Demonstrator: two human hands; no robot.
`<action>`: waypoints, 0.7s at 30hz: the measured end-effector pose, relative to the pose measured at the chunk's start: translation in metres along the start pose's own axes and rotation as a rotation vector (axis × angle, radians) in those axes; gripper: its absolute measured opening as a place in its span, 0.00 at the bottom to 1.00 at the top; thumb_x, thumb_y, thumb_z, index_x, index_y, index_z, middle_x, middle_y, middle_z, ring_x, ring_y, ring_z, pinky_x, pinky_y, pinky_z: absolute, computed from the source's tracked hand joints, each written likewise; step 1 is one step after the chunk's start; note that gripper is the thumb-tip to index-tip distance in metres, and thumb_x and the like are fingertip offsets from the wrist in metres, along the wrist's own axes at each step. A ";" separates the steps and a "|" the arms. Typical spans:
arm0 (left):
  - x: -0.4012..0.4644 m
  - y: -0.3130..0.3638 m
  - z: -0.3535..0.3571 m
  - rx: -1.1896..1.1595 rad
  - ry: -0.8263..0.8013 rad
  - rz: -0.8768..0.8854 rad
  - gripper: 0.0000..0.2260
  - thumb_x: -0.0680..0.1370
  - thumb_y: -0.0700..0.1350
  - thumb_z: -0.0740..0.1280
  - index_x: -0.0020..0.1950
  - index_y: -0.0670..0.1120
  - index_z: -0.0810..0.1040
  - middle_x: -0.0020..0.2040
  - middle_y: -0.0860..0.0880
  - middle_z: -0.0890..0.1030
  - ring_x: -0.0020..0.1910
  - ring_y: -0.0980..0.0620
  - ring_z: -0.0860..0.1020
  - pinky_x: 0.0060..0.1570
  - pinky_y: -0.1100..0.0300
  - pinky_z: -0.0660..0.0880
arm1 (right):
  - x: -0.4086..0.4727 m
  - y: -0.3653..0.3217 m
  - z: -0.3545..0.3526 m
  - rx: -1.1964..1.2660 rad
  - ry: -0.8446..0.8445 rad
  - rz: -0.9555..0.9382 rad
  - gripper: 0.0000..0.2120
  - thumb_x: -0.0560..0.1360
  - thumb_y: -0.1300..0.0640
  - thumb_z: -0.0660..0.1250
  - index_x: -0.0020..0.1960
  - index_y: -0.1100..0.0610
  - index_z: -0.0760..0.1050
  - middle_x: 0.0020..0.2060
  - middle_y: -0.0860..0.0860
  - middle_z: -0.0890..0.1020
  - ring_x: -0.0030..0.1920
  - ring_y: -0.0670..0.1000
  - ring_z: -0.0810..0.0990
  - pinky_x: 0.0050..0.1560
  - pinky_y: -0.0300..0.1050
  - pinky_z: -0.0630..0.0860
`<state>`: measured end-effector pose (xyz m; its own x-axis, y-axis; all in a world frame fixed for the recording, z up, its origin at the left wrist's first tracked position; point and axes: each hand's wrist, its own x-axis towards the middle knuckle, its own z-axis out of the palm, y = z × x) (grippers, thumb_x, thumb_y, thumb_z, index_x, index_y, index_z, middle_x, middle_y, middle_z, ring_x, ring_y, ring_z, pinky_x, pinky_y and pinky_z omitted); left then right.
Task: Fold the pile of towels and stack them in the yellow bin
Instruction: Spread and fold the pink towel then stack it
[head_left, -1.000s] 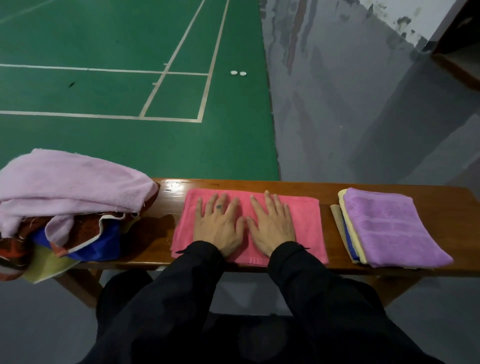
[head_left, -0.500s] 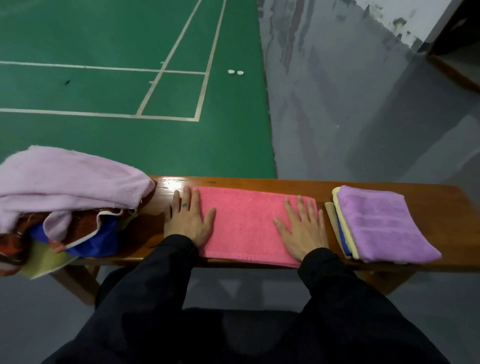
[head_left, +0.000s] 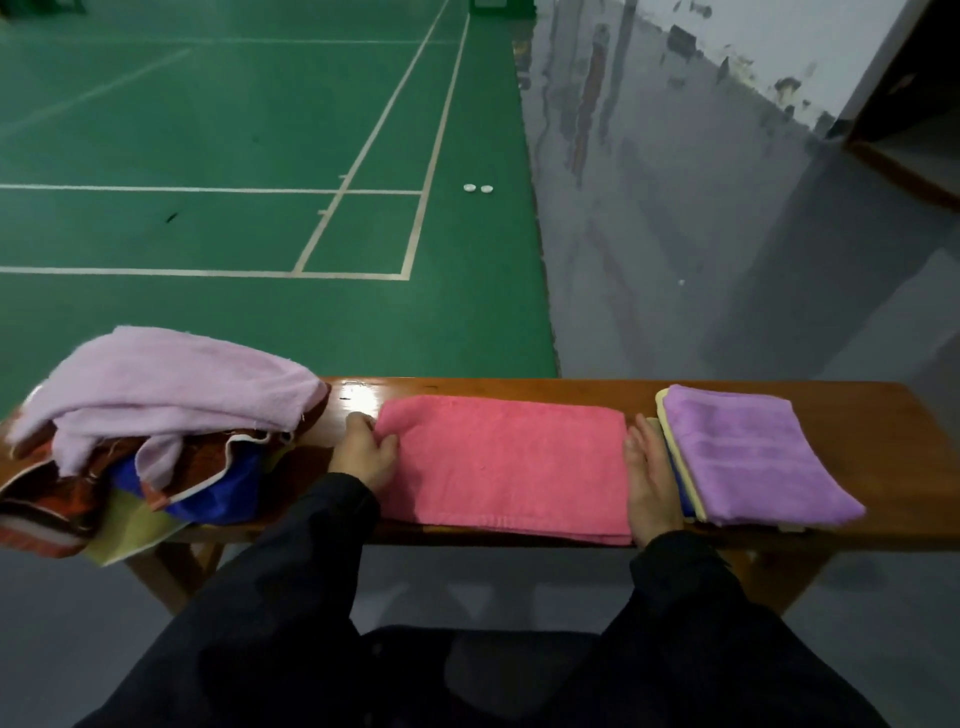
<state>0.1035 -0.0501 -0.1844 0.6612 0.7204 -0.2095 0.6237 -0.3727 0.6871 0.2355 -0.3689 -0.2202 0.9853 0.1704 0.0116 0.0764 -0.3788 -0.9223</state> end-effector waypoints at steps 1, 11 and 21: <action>0.004 0.000 -0.003 -0.086 -0.018 -0.015 0.13 0.79 0.44 0.69 0.59 0.43 0.68 0.52 0.43 0.77 0.54 0.40 0.78 0.51 0.54 0.71 | 0.000 -0.003 -0.002 0.046 -0.006 0.022 0.38 0.77 0.29 0.52 0.79 0.49 0.63 0.79 0.49 0.65 0.79 0.50 0.62 0.80 0.59 0.58; -0.006 0.079 0.001 -0.520 -0.157 0.210 0.22 0.75 0.34 0.72 0.67 0.48 0.74 0.53 0.44 0.80 0.49 0.47 0.80 0.49 0.58 0.79 | -0.002 -0.009 -0.010 0.105 0.019 -0.004 0.23 0.86 0.48 0.55 0.79 0.55 0.66 0.77 0.47 0.66 0.73 0.40 0.62 0.70 0.30 0.55; -0.069 0.172 0.124 -0.236 -0.318 0.450 0.22 0.75 0.38 0.69 0.68 0.47 0.73 0.47 0.49 0.79 0.39 0.51 0.78 0.38 0.61 0.75 | -0.001 -0.001 -0.012 0.322 0.057 0.048 0.20 0.87 0.54 0.56 0.77 0.55 0.67 0.72 0.42 0.70 0.64 0.23 0.67 0.67 0.26 0.65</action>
<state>0.2170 -0.2369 -0.1379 0.9540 0.2978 -0.0347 0.1677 -0.4341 0.8851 0.2359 -0.3800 -0.2148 0.9943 0.1046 -0.0218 -0.0137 -0.0768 -0.9970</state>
